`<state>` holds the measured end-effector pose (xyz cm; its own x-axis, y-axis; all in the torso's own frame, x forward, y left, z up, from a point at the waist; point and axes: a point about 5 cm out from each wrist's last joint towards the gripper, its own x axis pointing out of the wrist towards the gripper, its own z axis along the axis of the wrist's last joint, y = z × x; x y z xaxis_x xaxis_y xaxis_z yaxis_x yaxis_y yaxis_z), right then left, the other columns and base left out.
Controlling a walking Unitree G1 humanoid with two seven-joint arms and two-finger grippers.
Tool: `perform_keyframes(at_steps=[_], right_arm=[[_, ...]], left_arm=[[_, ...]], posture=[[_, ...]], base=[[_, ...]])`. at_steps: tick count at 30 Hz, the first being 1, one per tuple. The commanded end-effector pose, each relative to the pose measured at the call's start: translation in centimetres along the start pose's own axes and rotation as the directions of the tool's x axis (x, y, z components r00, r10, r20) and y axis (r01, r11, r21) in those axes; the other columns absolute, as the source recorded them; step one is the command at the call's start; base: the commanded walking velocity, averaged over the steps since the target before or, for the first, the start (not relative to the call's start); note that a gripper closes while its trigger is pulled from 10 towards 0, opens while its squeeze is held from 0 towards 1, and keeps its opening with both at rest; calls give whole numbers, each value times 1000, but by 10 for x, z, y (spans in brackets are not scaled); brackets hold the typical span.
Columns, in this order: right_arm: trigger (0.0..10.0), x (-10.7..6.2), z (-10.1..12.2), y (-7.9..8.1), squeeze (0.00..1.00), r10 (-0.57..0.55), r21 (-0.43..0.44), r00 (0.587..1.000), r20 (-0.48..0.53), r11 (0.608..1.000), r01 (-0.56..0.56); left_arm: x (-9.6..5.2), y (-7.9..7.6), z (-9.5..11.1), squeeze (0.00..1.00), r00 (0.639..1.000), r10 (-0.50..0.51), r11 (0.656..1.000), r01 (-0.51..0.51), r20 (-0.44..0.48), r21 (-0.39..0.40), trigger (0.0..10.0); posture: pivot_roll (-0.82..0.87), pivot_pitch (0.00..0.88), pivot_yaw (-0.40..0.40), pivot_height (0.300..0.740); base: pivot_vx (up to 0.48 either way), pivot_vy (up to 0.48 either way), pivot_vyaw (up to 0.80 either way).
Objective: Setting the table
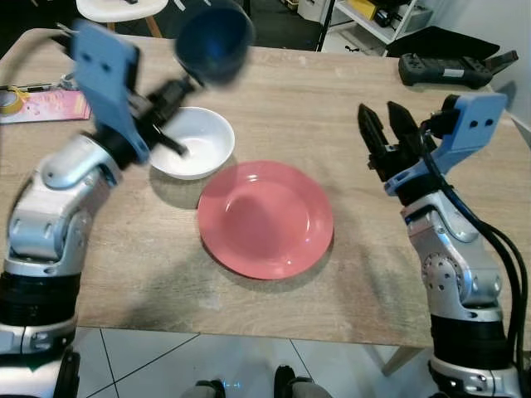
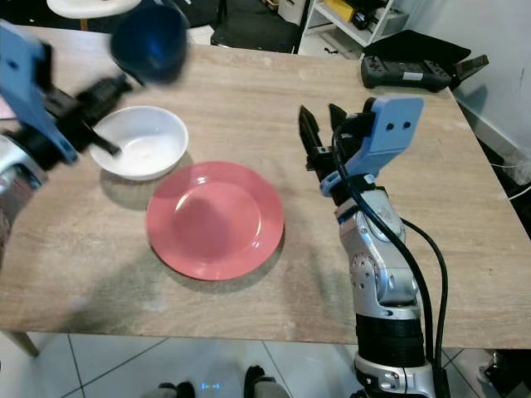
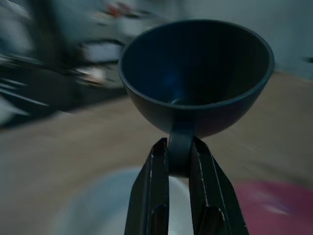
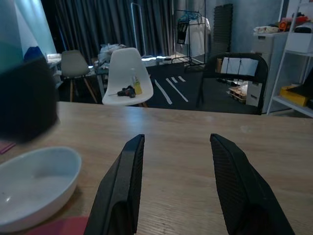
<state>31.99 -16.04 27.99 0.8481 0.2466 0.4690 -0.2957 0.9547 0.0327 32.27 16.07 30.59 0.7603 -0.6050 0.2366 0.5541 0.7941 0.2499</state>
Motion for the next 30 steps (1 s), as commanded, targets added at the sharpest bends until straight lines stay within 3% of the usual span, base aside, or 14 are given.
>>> perform_keyframes(at_steps=[1, 3, 6, 10, 13, 17, 19, 23, 26, 30], right_arm=[[10000, -3, -1, -9, 0, -66, -24, 998, -2, 998, 66], [10000, -2, 2, -26, 0, -188, -60, 982, 21, 980, 189], [10000, -4, 5, -37, 0, -247, -80, 968, 34, 965, 249], [10000, -7, 5, -40, 0, -250, -84, 968, 26, 964, 252], [10000, -9, 3, -37, 0, -247, -79, 969, 12, 966, 247], [10000, -8, 0, -33, 0, -237, -76, 972, 7, 969, 237], [10000, -6, -1, -31, 0, -232, -75, 973, 8, 970, 232], [10000, -4, 1, -27, 0, -214, -68, 977, 20, 974, 215], [10000, -2, 5, -22, 0, -185, -68, 982, 34, 980, 187], [10000, -1, 9, -15, 0, -157, -75, 986, 49, 984, 160]], left_arm=[[1, -7, -5, 0, 998, -66, 998, 66, -22, -24, 10000], [11, -9, -23, 0, 994, -66, 997, 62, -93, -45, 10000], [18, -15, -42, 0, 981, -98, 993, 85, -167, -87, 10000], [21, -17, -53, 0, 972, -99, 992, 80, -213, -100, 10000], [20, -26, -57, 0, 957, -199, 975, 171, -209, -144, 10000], [23, -31, -57, 0, 955, -226, 973, 212, -191, -93, 10000], [25, -25, -56, 0, 959, -208, 978, 207, -191, -26, 10000], [37, 1, -50, 0, 977, -132, 991, 134, -170, 2, 10000], [46, 19, -46, 0, 985, -52, 998, 55, -164, 12, 10000], [51, 32, -45, 0, 986, -20, 1000, 18, -164, -12, 10000]], posture=[[39, 191, 37, 740], [39, 190, 38, 740], [14, 189, 48, 740], [8, 191, 50, 740], [8, 191, 50, 740], [11, 194, 48, 740], [12, 197, 45, 740], [13, 208, 40, 740], [11, 221, 43, 740], [0, 237, 54, 740]], base=[[0, 0, 0], [0, 0, 0], [0, 0, 0], [0, 0, 0], [0, 0, 0], [0, 0, 0], [0, 0, 0], [0, 0, 0], [0, 0, 0], [0, 0, 0]])
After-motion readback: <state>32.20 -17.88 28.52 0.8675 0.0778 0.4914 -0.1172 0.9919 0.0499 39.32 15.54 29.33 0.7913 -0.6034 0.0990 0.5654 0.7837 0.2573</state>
